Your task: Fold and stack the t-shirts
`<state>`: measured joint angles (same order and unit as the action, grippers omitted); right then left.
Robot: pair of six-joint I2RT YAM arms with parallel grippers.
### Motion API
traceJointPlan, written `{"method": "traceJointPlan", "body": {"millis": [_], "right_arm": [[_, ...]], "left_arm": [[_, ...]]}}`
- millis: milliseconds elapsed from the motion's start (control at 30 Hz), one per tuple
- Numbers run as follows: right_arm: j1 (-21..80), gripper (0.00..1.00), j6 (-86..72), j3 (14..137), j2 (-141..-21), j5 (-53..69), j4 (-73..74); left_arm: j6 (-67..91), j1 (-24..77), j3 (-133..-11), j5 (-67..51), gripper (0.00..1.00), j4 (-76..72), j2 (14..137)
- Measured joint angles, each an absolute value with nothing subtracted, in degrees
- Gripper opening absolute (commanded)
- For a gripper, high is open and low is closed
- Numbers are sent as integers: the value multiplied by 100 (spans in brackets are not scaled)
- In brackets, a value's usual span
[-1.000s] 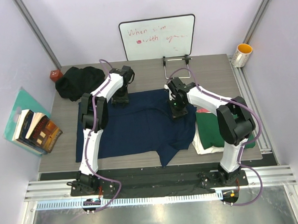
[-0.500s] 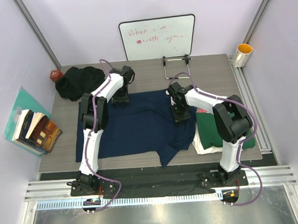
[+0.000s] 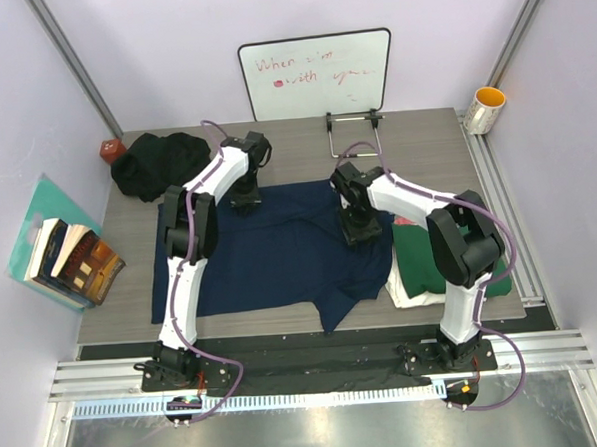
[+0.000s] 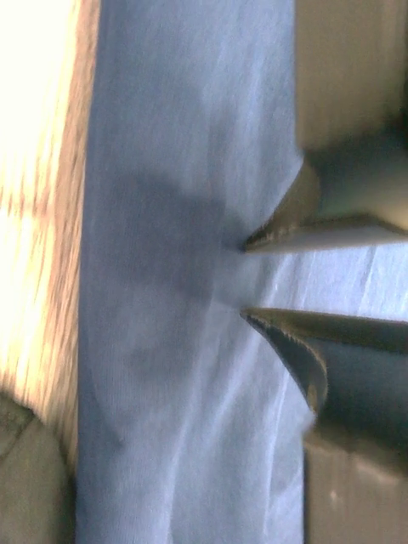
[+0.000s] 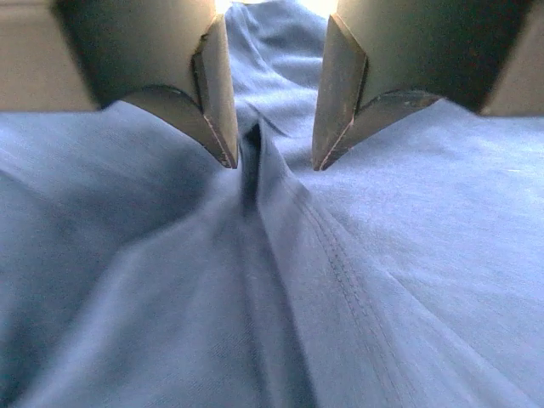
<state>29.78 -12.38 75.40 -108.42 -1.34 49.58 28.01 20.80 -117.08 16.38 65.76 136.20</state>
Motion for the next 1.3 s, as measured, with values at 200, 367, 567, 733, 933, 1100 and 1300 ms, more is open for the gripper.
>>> {"method": "traceJointPlan", "body": {"millis": [200, 367, 567, 733, 933, 1100, 1300], "right_arm": [[2932, 45, -1240, 8676, -10718, -510, 4947], [2871, 43, -1243, 9963, -11375, -567, 4598], [2764, 39, -1236, 10895, -12700, -469, 4294], [2674, 44, -1269, 11015, -13227, -298, 4106], [2626, 43, -1297, 10960, -13214, -51, 4025], [2606, 40, -1271, 10567, -12988, 200, 3970], [2665, 39, -1194, 9990, -12543, 528, 4095]], "left_arm": [[2790, 2147, -11703, 1570, 0, 6534, 13655], [2788, 2147, -11688, 1579, 0, 6519, 13655], [2788, 2152, -11653, 1588, 0, 6493, 13642], [2775, 2152, -11566, 1599, 0, 6442, 13594], [2764, 2156, -11515, 1605, 0, 6399, 13566], [2764, 2158, -11507, 1608, 0, 6390, 13561], [2768, 2158, -11513, 1601, 0, 6394, 13561]]}}
